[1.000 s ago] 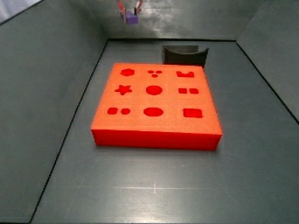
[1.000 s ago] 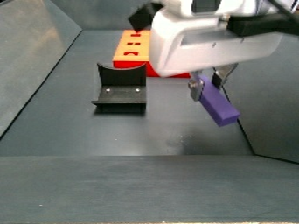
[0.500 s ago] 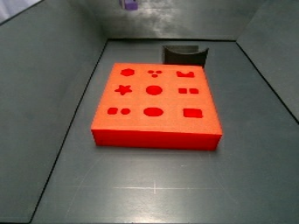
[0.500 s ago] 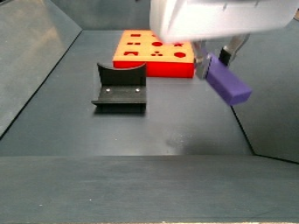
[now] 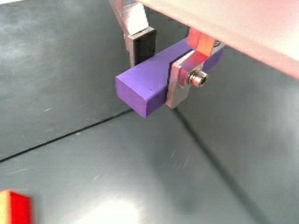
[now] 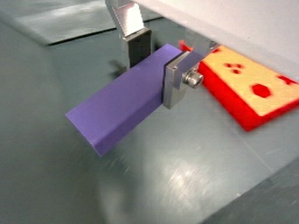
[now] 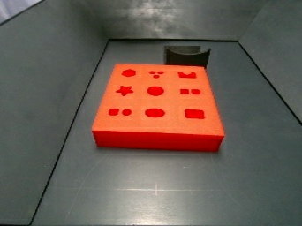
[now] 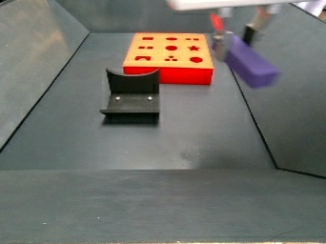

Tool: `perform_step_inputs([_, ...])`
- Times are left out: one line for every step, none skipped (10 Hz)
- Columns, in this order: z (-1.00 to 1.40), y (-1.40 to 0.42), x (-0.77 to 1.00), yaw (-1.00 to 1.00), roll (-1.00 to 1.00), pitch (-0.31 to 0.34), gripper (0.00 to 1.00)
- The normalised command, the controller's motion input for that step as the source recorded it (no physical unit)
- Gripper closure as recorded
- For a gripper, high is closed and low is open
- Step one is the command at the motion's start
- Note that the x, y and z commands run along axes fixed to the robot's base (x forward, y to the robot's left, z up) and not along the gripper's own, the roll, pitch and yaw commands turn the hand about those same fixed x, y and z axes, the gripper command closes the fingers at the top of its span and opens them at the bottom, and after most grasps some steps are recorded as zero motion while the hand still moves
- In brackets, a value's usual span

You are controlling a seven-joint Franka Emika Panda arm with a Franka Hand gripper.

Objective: Pick up the rectangle object. Move up. Place the rectangle object on the fixture. Regrasp the rectangle object. Move to above the board. Insert the rectangle object.
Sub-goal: Place the rectangle object on the fixture.

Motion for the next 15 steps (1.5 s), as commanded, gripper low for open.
perform_step_inputs([-0.33, -0.90, 1.00, -1.00, -0.19, -0.271, 1.00])
perform_step_inputs([-0.29, -0.80, 1.00, -0.74, -0.19, -0.253, 1.00])
perform_step_inputs([-0.27, -0.71, 1.00, -0.50, -0.16, -0.195, 1.00])
perform_step_inputs([-0.25, -0.63, 1.00, -0.27, -0.12, -0.135, 1.00])
perform_step_inputs([-0.23, -0.56, 1.00, -0.16, -0.09, -0.100, 1.00])
perform_step_inputs([-0.21, -0.48, 1.00, -0.07, -0.08, -0.062, 1.00])
perform_step_inputs([-0.19, -0.42, 1.00, -0.03, -0.06, -0.044, 1.00])
perform_step_inputs([-0.18, -0.37, 1.00, 0.00, -0.05, -0.036, 1.00])
perform_step_inputs([-0.16, -0.31, 1.00, 0.01, -0.04, -0.031, 1.00])
perform_step_inputs([-0.14, -0.25, 1.00, 0.01, -0.03, -0.022, 1.00])
perform_step_inputs([-0.13, -0.20, 1.00, 0.02, -0.02, -0.014, 1.00])
perform_step_inputs([-0.11, -0.15, 0.94, 0.02, -0.02, -0.002, 1.00])
perform_step_inputs([-0.07, -0.09, 0.77, 0.02, -0.01, 0.016, 1.00])
perform_step_inputs([0.84, 0.49, 0.67, -0.05, -1.00, 0.094, 1.00])
perform_step_inputs([0.84, 0.50, 0.55, -0.05, -1.00, 0.106, 1.00])
